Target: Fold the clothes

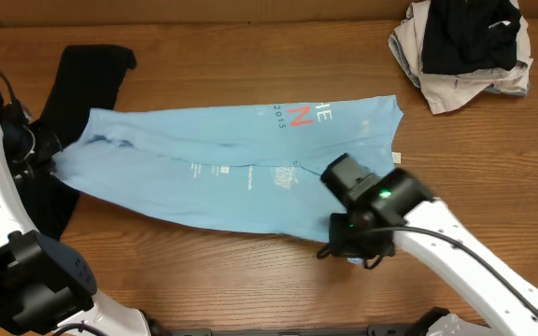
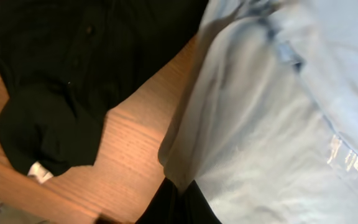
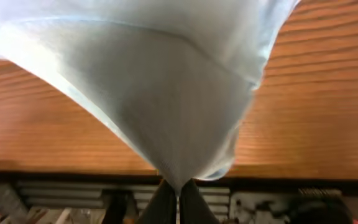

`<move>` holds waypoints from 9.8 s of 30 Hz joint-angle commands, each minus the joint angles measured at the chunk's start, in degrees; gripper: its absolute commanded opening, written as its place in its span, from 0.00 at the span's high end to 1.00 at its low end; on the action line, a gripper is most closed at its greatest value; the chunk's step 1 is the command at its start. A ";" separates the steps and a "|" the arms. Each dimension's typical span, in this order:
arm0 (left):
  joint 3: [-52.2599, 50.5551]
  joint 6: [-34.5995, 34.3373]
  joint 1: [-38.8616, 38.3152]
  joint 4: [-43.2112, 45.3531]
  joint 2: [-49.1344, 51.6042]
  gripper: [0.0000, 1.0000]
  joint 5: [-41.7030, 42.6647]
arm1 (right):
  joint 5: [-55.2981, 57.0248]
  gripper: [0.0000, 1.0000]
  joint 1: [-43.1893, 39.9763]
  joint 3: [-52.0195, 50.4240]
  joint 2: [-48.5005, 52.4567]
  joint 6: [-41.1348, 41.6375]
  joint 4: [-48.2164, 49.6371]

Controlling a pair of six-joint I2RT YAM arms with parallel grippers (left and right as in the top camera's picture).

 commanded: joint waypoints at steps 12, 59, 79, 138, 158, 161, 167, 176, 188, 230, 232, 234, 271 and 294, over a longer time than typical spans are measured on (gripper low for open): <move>1.11 2.32 -4.11 3.89 0.31 0.96 -0.59 | 8.87 0.96 -12.11 8.74 2.62 -14.78 22.05; -27.43 -3.50 -10.49 41.44 2.47 0.01 -5.07 | 9.51 0.38 -27.30 8.55 26.38 -26.01 53.22; -27.08 11.56 -7.17 42.62 6.08 0.00 4.35 | 1.77 0.00 -27.28 13.92 19.21 -25.59 36.65; 11.61 12.57 -47.65 9.42 25.38 0.96 -0.15 | -0.11 0.00 -27.28 13.81 19.26 -25.81 32.33; 17.49 2.75 -52.48 6.32 30.80 0.00 -0.13 | -0.13 0.01 -27.34 13.77 22.67 -24.04 34.42; 24.94 2.23 -50.73 2.08 30.80 0.00 0.35 | -0.11 0.01 -27.34 13.77 24.79 -24.33 34.64; 43.10 4.26 -46.62 -3.87 30.80 0.00 9.51 | 1.38 0.01 -27.34 13.75 29.68 -24.55 36.11; 50.05 6.19 -39.93 -6.71 30.82 0.00 11.47 | 3.32 0.01 -27.34 13.73 38.49 -26.25 38.21; 50.05 8.13 -37.11 -9.40 30.82 0.00 11.43 | -12.39 0.12 -27.26 10.99 41.90 -25.24 45.24; 50.05 7.48 -29.62 -9.77 30.93 0.00 -2.58 | -9.86 0.96 -19.21 20.96 18.82 -20.92 30.49; 50.05 7.45 -29.62 -9.81 31.04 0.00 -1.57 | -7.10 0.96 -13.22 20.96 20.85 -17.62 34.34; 50.05 7.48 -29.62 -9.81 31.17 0.00 -1.16 | -5.99 0.96 -9.44 20.96 23.10 -15.52 37.22; 49.96 7.50 -29.62 -8.22 31.36 0.00 -0.13 | 4.87 0.33 -9.77 16.68 28.79 0.48 32.35; 49.96 8.15 -29.62 -8.70 31.36 0.00 -0.17 | 6.38 0.41 -12.28 15.85 28.87 -2.64 37.99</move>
